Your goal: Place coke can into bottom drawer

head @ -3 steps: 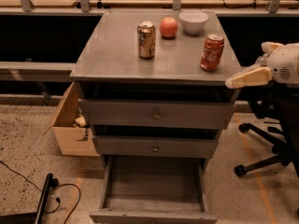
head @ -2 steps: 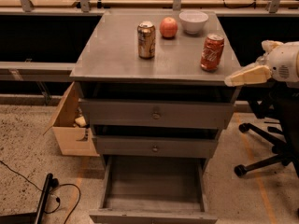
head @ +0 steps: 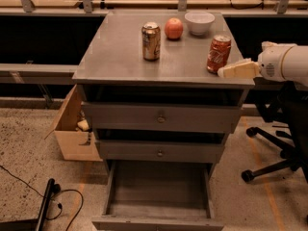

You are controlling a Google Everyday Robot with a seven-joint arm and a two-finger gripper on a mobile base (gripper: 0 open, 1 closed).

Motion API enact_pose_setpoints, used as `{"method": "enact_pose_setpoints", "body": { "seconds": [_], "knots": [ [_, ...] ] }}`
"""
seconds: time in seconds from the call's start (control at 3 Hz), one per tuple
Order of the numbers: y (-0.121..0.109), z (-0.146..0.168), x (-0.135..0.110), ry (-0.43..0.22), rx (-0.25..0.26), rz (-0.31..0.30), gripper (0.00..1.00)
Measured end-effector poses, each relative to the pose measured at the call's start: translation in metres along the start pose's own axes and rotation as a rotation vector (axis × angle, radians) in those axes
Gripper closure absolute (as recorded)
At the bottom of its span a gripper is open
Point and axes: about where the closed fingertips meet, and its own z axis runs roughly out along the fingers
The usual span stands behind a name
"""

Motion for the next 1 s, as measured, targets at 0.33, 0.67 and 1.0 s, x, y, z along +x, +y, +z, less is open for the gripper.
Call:
{"method": "enact_pose_setpoints", "body": {
  "seconds": [0.33, 0.67, 1.0],
  "knots": [
    [-0.011, 0.019, -0.002, -0.022, 0.037, 0.057, 0.0],
    [-0.004, 0.044, -0.004, -0.045, 0.0, 0.095, 0.0],
    [0.01, 0.071, -0.009, -0.078, -0.073, 0.117, 0.17]
  ]
}}
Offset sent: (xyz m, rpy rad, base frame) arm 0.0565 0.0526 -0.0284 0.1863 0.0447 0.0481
